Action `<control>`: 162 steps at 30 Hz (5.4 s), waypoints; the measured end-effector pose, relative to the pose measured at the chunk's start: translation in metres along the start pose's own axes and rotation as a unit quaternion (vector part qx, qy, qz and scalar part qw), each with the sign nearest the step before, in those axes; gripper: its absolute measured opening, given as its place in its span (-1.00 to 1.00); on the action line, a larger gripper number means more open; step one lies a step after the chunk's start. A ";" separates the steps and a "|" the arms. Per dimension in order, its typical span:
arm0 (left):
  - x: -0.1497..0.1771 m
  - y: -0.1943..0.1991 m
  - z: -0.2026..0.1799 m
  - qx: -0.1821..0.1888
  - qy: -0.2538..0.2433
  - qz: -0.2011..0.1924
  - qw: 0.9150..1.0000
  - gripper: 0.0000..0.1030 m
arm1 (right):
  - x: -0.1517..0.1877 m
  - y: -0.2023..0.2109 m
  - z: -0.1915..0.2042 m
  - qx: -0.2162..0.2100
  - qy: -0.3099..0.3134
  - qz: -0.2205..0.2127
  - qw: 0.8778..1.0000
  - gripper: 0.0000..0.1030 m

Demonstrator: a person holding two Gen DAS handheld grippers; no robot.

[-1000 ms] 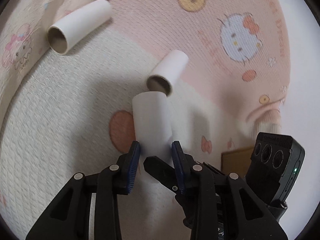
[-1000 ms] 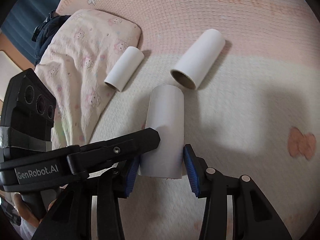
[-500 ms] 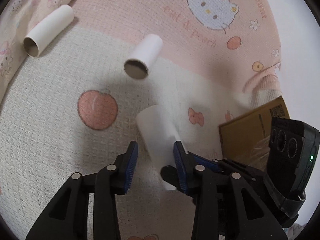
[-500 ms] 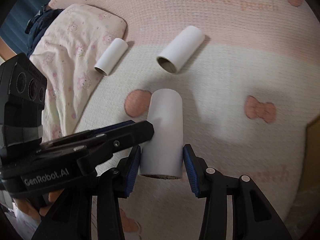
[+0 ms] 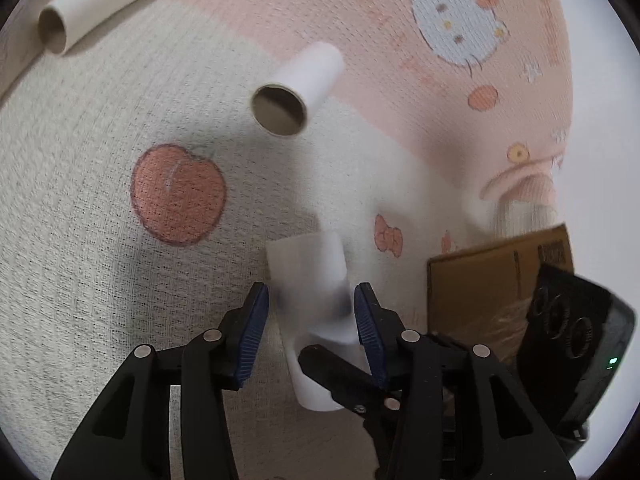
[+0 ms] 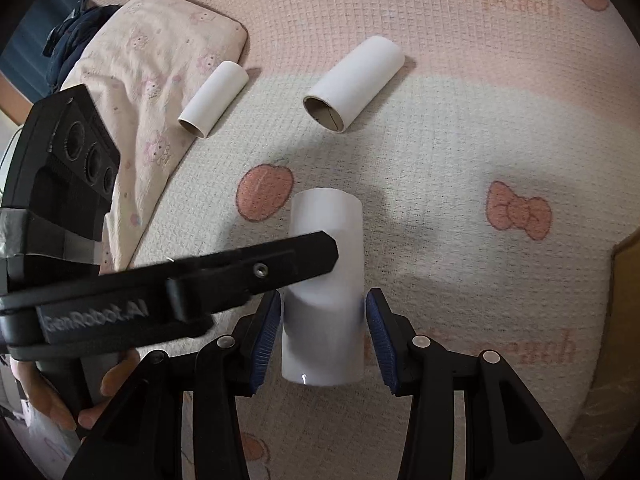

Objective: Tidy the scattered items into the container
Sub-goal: 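Lift the tube with the right gripper and carry it over the box, then lower the tube into the box and open the right gripper, then raise the right tool out of the box toward the remaining tubes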

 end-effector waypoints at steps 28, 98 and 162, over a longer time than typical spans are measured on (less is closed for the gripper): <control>-0.018 0.031 -0.150 0.045 -0.135 -0.031 0.989 -0.24 | -0.042 0.100 -0.026 0.031 0.004 -0.051 0.998 -0.21; 0.010 -0.118 -0.345 0.051 -0.343 0.172 0.922 -0.72 | 0.007 0.117 -0.266 0.145 -0.120 0.161 0.969 -0.21; -0.015 0.025 -0.203 -0.081 -0.277 -0.056 0.956 0.16 | -0.043 0.244 -0.114 0.304 0.182 -0.036 0.935 -0.68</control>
Point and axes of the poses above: each gripper's, at about its wrist camera, not at the fingertips, and y roughly against the way its jaws point, z to its left, x to its underside, the point moved 10 cm from there along -y, roughly the way its jaws point, and after that the axes turned 13 degrees about x, right-handed, at the moved point
